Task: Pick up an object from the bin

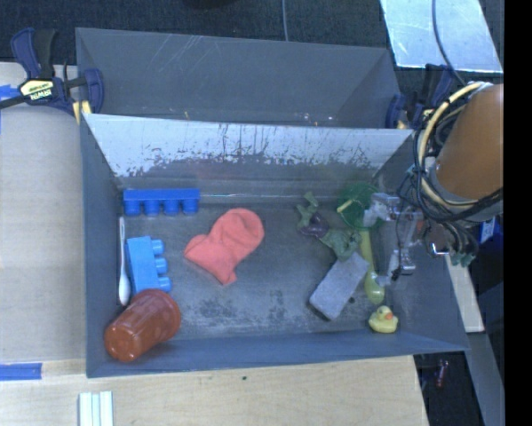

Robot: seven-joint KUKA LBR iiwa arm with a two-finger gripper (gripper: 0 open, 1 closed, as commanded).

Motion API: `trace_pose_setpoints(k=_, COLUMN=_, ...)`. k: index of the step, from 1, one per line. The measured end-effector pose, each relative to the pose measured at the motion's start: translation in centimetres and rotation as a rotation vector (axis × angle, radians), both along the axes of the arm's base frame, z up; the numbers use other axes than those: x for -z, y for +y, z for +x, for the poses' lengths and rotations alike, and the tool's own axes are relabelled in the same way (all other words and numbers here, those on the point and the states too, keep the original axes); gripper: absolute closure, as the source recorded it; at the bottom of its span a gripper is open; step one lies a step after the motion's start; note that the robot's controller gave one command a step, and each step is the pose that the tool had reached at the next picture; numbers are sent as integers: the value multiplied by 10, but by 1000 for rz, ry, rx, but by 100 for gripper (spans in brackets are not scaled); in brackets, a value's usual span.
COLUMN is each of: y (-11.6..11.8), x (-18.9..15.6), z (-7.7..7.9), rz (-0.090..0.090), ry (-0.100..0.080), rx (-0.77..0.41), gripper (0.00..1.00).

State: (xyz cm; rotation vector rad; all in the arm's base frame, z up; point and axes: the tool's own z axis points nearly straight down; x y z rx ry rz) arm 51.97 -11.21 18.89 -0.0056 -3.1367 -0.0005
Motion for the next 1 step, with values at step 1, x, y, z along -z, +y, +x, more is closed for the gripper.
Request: trace_pose_setpoints(k=1, y=1, x=-5, z=2, rz=-1, ry=-9, rx=-3, gripper=0)
